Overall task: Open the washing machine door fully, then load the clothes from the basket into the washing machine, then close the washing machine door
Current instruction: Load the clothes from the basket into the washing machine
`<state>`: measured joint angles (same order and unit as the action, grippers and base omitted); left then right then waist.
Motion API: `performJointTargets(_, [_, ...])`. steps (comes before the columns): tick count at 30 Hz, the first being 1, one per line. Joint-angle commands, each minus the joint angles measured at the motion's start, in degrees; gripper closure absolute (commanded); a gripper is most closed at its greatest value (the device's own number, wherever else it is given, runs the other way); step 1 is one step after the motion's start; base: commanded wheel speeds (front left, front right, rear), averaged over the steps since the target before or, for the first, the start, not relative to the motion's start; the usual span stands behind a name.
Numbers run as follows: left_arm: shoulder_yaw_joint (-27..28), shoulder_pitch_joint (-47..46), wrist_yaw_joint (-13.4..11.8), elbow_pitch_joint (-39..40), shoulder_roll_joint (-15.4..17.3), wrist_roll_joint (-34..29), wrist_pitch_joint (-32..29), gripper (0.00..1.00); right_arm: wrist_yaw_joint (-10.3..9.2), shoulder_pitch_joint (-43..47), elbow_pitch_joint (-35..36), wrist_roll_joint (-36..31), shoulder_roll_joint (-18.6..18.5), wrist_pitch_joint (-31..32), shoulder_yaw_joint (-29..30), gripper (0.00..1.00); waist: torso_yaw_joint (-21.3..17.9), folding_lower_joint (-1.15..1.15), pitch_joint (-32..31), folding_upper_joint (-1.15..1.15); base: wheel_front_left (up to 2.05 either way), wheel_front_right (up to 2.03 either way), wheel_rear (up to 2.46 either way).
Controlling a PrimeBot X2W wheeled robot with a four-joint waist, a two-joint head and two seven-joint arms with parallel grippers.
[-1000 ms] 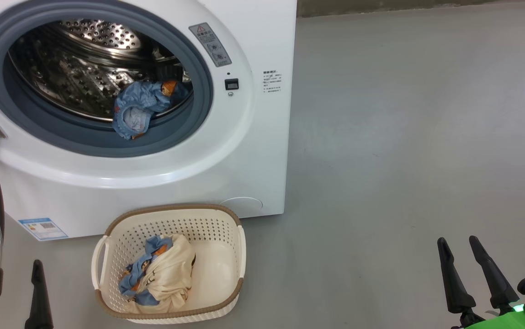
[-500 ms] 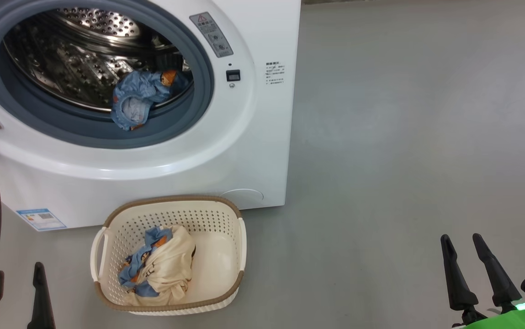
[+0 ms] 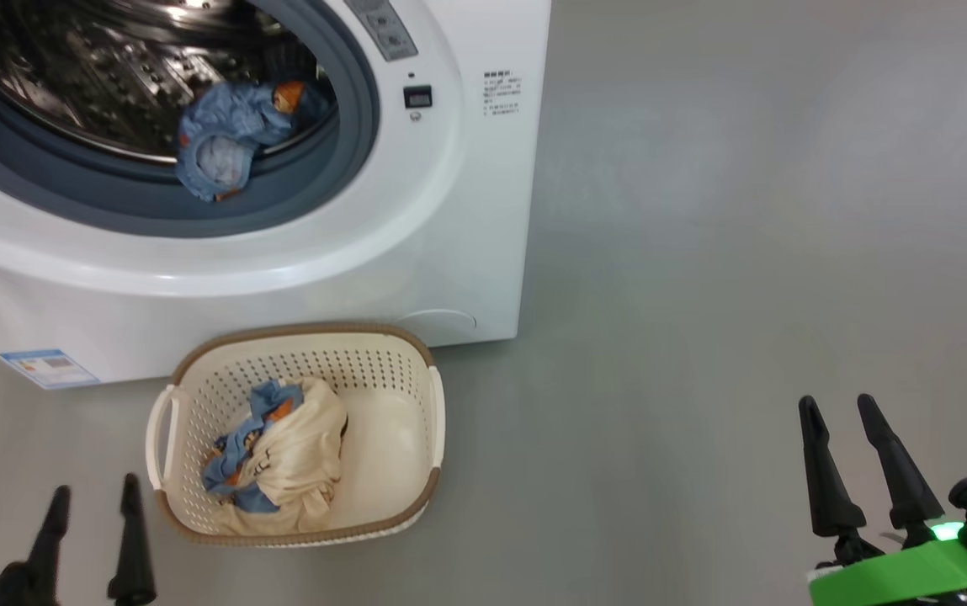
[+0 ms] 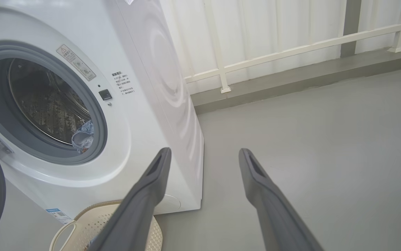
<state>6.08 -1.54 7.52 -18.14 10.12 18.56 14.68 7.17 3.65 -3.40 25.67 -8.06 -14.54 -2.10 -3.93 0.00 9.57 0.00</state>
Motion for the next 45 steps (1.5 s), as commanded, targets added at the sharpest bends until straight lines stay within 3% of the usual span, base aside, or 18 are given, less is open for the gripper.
performJointTargets(1, [1.5, -2.4, 0.0, 0.8, 1.0, -0.4, 0.3, 0.0, 0.32, -1.8, 1.5, -0.1, -0.6, -0.5, -1.5, 0.0, -0.5, 0.0, 1.8, 0.0, 0.0, 0.0, 0.0])
performJointTargets(12, [-4.1, -15.0, 0.0, -9.8, 1.4, 0.9, 0.3, 0.0, 0.32, -8.6, 2.0, -0.6, 2.4, -0.5, -2.7, 0.0, -2.2, 0.0, 13.3, 0.0, 0.0, 0.0, 0.0])
performJointTargets(17, [-8.0, -23.0, 0.0, -18.0, 3.5, 2.2, 0.3, 0.0, 0.32, -12.8, 2.5, -0.8, 3.9, -0.5, -3.6, 0.0, -3.9, 0.0, 19.1, 0.0, 0.0, 0.0, 0.0])
performJointTargets(30, [-20.2, -37.7, 0.0, -38.7, 10.0, 5.1, 0.2, 0.0, 0.32, -16.7, 2.7, 0.0, 5.1, -0.5, -5.7, 0.0, -7.3, 0.0, 26.7, 0.0, 0.0, 0.0, 0.0])
performJointTargets(45, [-29.5, -51.1, 0.0, -50.9, 16.0, 9.4, -9.6, 0.0, 0.32, -18.8, 3.8, 2.2, 5.2, -0.5, -7.1, 0.0, -10.5, 0.0, 34.4, 0.0, 0.0, 0.0, 0.0])
